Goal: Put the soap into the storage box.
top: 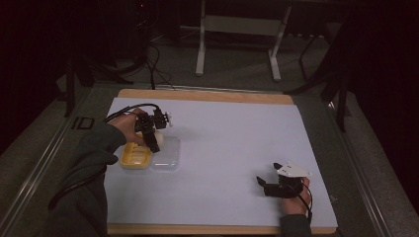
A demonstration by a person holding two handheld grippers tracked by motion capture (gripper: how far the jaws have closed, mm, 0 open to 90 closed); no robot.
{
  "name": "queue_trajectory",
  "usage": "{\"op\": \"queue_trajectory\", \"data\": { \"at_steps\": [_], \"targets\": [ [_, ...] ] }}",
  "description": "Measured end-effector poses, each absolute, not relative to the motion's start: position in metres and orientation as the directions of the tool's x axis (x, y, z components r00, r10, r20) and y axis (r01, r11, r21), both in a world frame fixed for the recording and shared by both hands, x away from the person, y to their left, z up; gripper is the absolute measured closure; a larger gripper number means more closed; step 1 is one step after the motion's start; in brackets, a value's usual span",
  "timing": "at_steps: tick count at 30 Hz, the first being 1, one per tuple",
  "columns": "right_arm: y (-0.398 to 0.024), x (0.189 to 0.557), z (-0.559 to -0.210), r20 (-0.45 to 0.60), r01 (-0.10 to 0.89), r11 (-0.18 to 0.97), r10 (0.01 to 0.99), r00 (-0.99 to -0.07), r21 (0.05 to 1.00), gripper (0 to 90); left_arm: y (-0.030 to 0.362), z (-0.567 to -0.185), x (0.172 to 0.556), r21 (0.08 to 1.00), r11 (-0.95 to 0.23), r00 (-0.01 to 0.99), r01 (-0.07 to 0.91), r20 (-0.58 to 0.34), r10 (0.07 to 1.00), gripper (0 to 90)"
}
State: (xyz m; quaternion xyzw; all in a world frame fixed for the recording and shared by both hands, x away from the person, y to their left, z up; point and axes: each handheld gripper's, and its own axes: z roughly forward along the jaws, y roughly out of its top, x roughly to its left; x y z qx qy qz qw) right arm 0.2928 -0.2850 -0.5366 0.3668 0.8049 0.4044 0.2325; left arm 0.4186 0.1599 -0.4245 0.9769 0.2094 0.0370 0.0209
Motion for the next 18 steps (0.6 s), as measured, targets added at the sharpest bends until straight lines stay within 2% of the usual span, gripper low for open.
{"op": "queue_trajectory", "data": {
  "at_steps": [18],
  "targets": [
    [-0.285, 0.293, -0.537, -0.077, 0.403, 0.403, 0.779, -0.623, 0.822, 14.8, 0.184, -0.44, 0.419, 0.08, -0.88, 0.881, 0.467, 0.036, 0.471, 23.0]
  ]
}}
